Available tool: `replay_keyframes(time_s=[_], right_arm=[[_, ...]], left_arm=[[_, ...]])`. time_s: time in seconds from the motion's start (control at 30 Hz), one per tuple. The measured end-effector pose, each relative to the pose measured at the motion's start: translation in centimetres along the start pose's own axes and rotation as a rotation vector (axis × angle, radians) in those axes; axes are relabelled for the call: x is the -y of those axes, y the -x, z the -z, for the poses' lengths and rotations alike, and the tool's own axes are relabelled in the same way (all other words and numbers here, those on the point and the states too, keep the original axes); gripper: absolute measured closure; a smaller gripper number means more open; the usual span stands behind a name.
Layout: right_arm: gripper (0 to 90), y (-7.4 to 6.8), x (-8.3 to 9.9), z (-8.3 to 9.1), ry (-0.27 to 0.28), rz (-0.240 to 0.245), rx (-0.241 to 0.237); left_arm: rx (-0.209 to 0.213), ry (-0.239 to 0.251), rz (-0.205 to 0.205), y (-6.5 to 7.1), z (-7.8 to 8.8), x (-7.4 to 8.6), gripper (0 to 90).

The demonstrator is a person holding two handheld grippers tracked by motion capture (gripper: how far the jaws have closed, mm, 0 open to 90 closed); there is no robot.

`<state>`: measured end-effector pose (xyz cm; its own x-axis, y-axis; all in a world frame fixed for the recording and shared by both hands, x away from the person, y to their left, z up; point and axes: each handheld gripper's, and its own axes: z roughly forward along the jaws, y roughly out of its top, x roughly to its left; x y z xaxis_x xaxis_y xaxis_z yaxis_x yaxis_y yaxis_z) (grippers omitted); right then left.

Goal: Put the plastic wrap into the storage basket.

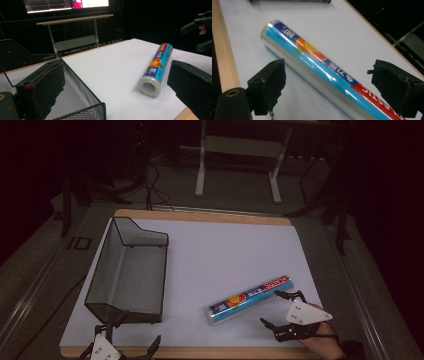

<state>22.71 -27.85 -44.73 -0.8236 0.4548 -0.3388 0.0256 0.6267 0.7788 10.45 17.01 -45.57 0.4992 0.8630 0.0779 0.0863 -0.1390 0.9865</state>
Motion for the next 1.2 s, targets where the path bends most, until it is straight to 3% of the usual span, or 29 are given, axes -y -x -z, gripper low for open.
replay_keyframes(time_s=[0.2, 0.33, 0.47, 0.53, 0.6, 0.7, 0.73, 0.8, 0.83, 0.9, 0.97, 1.0, 1.03, 1.1, 1.2], right_arm=[[13.9, 0.9, -0.8, -1.1, -0.081, 0.048, -0.056], [12.8, 1.7, -1.4, -2.0, -0.185, 0.065, -0.100], [16.7, 1.9, -2.1, -2.9, -0.248, 0.120, -0.135], [16.7, 1.8, -2.4, -3.2, -0.255, 0.156, -0.130], [16.6, 1.8, -2.8, -3.7, -0.291, 0.167, -0.152], [15.3, 2.3, -3.2, -4.7, -0.374, 0.142, -0.185], [17.7, 2.6, -3.3, -5.1, -0.410, 0.115, -0.224], [17.5, 3.1, -3.5, -5.6, -0.442, 0.109, -0.260], [15.5, 3.2, -3.6, -5.8, -0.449, 0.129, -0.253], [12.0, 3.2, -3.7, -6.2, -0.446, 0.239, -0.186], [14.0, 3.3, -3.8, -6.3, -0.443, 0.261, -0.188], [14.8, 3.6, -3.9, -6.5, -0.440, 0.274, -0.223], [21.6, 4.1, -4.0, -7.0, -0.424, 0.318, -0.271], [21.5, 4.4, -4.3, -7.6, -0.478, 0.268, -0.355], [21.7, 4.6, -4.8, -8.6, -0.635, 0.239, -0.362]], left_arm=[[-0.005, -0.001, -0.001, 0.0, 0.0, 0.0, 1.7], [-0.003, -0.002, -0.001, 0.0, -0.1, 0.0, 1.7], [-0.004, -0.002, -0.001, 0.0, -0.1, 0.0, 1.7], [-0.004, -0.002, -0.001, 0.0, -0.1, 0.0, 1.7], [-0.003, -0.002, -0.001, 0.0, -0.1, 0.0, 1.7], [-0.002, -0.002, -0.001, 0.0, -0.1, 0.0, 1.7], [-0.002, -0.002, -0.001, 0.0, -0.1, 0.0, 1.7], [-0.003, -0.004, -0.005, 0.0, -0.1, 0.0, 1.7], [-0.001, -0.006, -0.005, 0.0, -0.1, 0.0, 1.7], [-0.002, -0.005, -0.005, 0.0, -0.1, 0.0, 1.7], [-0.001, -0.005, -0.004, 0.0, -0.1, 0.0, 1.7], [-0.001, -0.005, -0.003, 0.0, -0.1, 0.0, 1.7], [0.000, -0.007, -0.005, 0.0, -0.1, 0.0, 1.7], [0.000, -0.008, -0.005, 0.0, -0.1, 0.1, 1.7], [0.002, -0.010, -0.003, 0.0, -0.2, 0.1, 1.7]])
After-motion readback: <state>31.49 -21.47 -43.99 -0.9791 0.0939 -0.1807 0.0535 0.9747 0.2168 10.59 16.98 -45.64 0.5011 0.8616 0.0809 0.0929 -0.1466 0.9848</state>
